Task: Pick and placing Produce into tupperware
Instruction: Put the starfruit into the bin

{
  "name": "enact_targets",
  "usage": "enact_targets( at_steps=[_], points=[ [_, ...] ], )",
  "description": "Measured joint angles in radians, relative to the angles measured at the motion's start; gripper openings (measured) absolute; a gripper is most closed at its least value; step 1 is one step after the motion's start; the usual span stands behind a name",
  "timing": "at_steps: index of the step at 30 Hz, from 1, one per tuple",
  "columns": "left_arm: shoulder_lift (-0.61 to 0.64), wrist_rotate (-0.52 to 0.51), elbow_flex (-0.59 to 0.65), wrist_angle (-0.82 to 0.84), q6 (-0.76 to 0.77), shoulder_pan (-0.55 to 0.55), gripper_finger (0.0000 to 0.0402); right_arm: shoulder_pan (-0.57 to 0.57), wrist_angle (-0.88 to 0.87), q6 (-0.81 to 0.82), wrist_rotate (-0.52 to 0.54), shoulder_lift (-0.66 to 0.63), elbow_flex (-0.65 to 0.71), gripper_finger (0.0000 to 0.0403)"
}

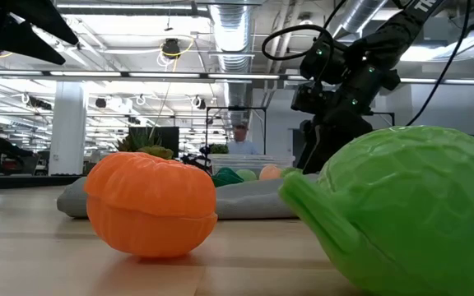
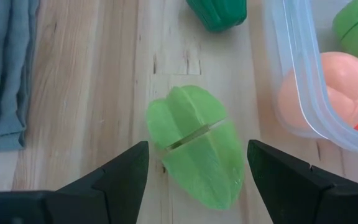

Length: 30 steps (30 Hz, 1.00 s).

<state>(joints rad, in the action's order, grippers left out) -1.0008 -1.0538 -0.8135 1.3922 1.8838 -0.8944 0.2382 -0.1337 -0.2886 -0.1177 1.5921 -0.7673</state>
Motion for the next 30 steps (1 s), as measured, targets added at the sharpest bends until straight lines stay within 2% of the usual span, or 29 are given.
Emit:
enact_targets(
  at_steps=[11,21,30],
  points=[
    [0.0,-0.006,0.0,0.001,-0.004,0.0,0.0263,-0.002,0.001,0.019,-0.016,0.006,0.0,0.0297],
    [-0.001,0.0,0.0,-0.008,-0.004,0.0,0.0263,-0.036,-0.056,0.104,-0.016,0.2,-0.146,0.0297],
    [-0.001,0.003,0.0,-0.02,-0.012,0.0,0.0263,-0.015,-0.062,0.108,-0.036,0.225,-0.201,0.0297]
  ],
)
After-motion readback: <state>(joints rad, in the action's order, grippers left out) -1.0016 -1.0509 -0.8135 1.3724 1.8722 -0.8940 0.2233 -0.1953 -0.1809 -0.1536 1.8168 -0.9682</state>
